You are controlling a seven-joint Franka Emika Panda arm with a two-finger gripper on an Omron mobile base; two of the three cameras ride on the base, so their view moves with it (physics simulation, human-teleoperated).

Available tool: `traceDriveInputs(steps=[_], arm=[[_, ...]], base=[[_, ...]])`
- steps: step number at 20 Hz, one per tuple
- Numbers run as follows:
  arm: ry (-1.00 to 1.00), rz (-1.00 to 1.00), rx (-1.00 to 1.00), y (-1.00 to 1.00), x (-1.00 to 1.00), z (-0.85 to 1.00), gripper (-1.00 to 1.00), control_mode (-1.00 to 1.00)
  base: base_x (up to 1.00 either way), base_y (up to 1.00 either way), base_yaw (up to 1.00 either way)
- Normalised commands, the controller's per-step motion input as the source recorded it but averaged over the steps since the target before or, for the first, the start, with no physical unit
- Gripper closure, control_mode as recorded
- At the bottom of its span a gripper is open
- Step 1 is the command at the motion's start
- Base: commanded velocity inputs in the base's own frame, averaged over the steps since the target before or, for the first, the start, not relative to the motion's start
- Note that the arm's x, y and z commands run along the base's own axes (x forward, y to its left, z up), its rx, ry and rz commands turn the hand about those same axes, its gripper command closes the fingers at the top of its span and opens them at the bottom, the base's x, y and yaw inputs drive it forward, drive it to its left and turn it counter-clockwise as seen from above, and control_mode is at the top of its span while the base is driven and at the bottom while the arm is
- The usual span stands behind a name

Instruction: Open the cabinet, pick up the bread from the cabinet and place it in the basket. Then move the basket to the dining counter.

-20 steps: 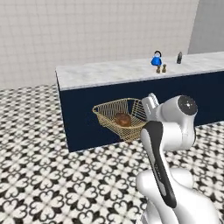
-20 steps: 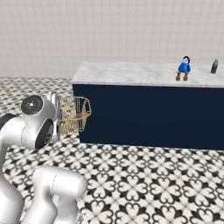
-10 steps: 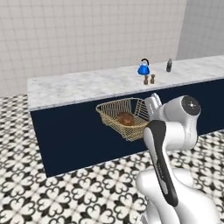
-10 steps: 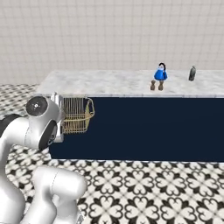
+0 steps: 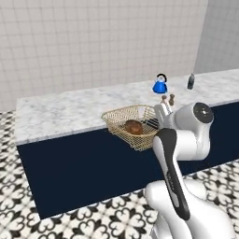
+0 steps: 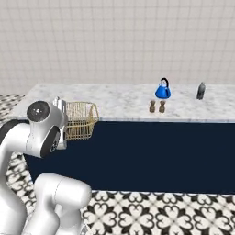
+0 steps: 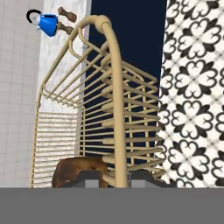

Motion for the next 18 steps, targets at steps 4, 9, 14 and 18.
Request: traceDriveInputs(steps=[4, 9, 14, 18], arm=[[0.0, 0.0, 0.0, 0.0, 0.0, 0.0, 1.0, 1.0], [0.0, 0.0, 0.0, 0.0, 0.0, 0.0, 1.0, 1.0], [0.0, 0.0, 0.0, 0.0, 0.0, 0.0, 1.0, 1.0], [0.0, 0.0, 0.0, 0.0, 0.0, 0.0, 1.0, 1.0]], base=[[0.69, -0.35, 0.01], [0.61, -0.42, 0.07], [0.72, -0.4, 0.13], [0.65, -0.2, 0.18]])
